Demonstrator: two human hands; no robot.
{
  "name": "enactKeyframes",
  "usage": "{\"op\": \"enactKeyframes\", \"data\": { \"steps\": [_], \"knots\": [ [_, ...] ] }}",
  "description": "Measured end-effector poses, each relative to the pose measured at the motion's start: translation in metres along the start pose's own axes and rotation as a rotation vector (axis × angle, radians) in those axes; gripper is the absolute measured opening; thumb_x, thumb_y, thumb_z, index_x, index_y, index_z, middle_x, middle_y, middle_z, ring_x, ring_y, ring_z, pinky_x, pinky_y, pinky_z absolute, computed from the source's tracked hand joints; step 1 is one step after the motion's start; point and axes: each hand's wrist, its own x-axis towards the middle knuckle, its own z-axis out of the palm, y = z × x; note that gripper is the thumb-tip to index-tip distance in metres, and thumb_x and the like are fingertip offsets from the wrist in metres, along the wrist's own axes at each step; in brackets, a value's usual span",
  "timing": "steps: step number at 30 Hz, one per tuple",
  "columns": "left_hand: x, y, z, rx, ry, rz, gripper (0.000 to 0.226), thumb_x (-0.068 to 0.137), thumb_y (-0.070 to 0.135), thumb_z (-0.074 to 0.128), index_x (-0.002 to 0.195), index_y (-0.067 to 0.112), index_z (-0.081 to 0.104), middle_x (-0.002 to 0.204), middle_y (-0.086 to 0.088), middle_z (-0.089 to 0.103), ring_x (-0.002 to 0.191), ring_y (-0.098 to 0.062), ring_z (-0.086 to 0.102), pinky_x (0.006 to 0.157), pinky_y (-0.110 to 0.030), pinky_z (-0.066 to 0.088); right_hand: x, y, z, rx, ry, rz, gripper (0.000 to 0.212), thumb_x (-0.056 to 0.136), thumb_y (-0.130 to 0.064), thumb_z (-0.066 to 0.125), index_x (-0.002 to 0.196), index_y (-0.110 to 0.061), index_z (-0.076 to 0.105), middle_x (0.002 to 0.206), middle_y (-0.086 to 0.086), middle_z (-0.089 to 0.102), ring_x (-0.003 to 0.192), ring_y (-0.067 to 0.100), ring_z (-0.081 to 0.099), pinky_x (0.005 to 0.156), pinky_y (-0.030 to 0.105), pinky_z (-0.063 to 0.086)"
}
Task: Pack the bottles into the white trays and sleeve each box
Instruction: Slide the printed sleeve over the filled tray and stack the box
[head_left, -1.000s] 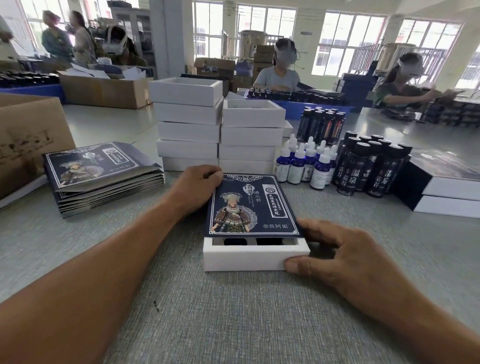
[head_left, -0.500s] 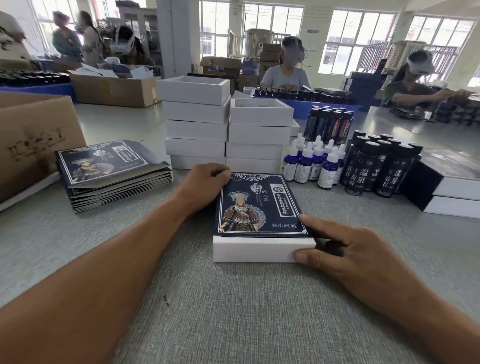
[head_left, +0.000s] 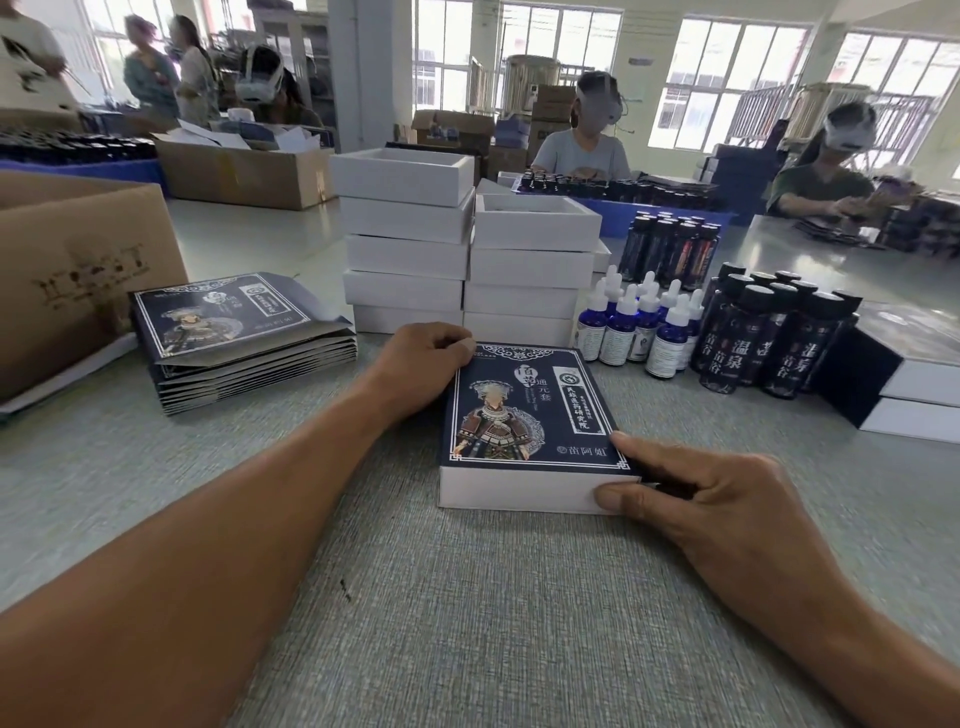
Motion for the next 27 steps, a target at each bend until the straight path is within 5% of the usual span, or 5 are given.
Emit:
{"op": "enactKeyframes", "data": {
  "steps": [5,13,19,22,27],
  "knots": [
    [0.001,-0.001,-0.001,0.014,0.002,0.007,0.029,0.099,0.028,0.058,0.124,0.019,0.068,0.099,0.013,0.064,0.09,0.003,0.057,0.076,-0.013,0.039,0.0,-0.002,-0.001,0.03,-0.009,0.006,0.051,0.062,-0.049,0.081,0.112,-0.045,0.07,0.103,-0.04,0.064,0.091,-0.017,0.064,0.077,-0.004,0.04],
    [0.002,0.0,0.001,-0.041,0.041,-0.023,0.028,0.097,0.027,0.06,0.122,0.017,0.069,0.11,0.002,0.069,0.103,-0.013,0.063,0.098,-0.03,0.047,-0.001,-0.001,-0.002,0.028,-0.008,0.007,0.052,0.063,-0.049,0.081,0.113,-0.043,0.07,0.104,-0.045,0.06,0.093,-0.017,0.063,0.08,-0.003,0.041],
    [0.003,0.009,0.006,-0.323,0.115,-0.065,0.026,0.096,0.024,0.063,0.121,0.02,0.067,0.111,0.004,0.07,0.096,-0.011,0.066,0.079,-0.021,0.053,-0.004,-0.003,-0.001,-0.021,0.023,-0.045,0.053,0.068,-0.045,0.081,0.119,-0.044,0.067,0.104,-0.042,0.064,0.092,-0.015,0.065,0.082,0.002,0.045],
    [0.002,0.016,0.007,-0.564,0.125,-0.133,0.021,0.096,0.019,0.064,0.117,0.021,0.067,0.113,0.003,0.071,0.097,-0.017,0.07,0.076,-0.032,0.06,-0.002,-0.005,-0.002,-0.051,0.004,-0.074,0.054,0.075,-0.038,0.08,0.12,-0.057,0.058,0.104,-0.047,0.061,0.097,-0.02,0.06,0.083,-0.004,0.04],
    [-0.002,0.024,0.007,-0.696,0.14,-0.112,0.016,0.092,0.016,0.069,0.105,0.022,0.073,0.1,0.001,0.076,0.087,-0.016,0.074,0.076,-0.034,0.062,0.001,-0.004,-0.008,-0.059,-0.101,0.017,0.057,0.073,-0.06,0.076,0.123,-0.06,0.048,0.107,-0.043,0.061,0.101,-0.021,0.056,0.082,0.005,0.045]
  ]
}}
